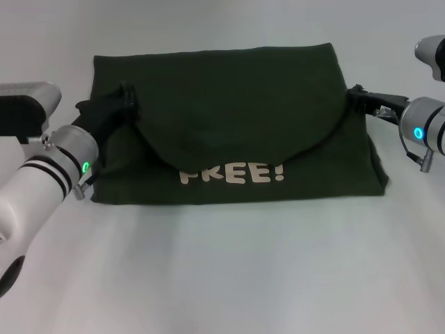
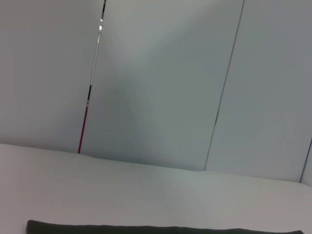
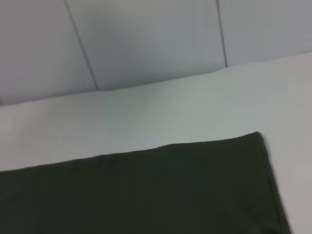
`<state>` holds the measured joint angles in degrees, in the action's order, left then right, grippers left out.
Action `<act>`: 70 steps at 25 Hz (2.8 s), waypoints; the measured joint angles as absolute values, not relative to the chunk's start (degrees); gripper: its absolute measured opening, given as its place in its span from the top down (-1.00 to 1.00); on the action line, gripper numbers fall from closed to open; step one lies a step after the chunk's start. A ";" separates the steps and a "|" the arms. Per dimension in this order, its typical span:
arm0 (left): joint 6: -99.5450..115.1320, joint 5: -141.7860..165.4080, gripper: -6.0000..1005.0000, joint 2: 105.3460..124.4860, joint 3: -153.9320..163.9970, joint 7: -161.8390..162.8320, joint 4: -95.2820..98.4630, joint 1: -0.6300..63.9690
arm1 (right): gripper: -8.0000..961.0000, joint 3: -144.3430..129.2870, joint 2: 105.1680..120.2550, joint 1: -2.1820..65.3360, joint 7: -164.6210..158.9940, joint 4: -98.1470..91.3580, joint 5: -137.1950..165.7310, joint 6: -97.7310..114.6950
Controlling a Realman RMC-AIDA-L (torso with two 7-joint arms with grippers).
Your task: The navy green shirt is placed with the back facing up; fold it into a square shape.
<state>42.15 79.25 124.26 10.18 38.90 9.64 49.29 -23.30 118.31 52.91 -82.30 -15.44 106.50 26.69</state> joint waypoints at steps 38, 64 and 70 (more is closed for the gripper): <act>51.92 92.02 -0.77 124.43 26.51 46.76 21.20 29.46 | -0.49 -30.74 111.50 37.00 -106.27 -26.92 106.63 64.94; 43.57 94.75 -0.77 124.58 32.55 44.32 19.70 31.73 | -0.49 -29.00 112.48 36.65 -106.00 -26.72 106.51 63.48; 43.83 94.75 -0.68 124.57 32.87 44.32 19.80 31.79 | -0.49 -28.92 112.50 36.49 -106.09 -26.72 106.51 63.45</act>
<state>43.83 94.75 124.57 32.87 44.32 19.80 31.79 -28.92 112.50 36.49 -106.09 -26.72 106.51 63.45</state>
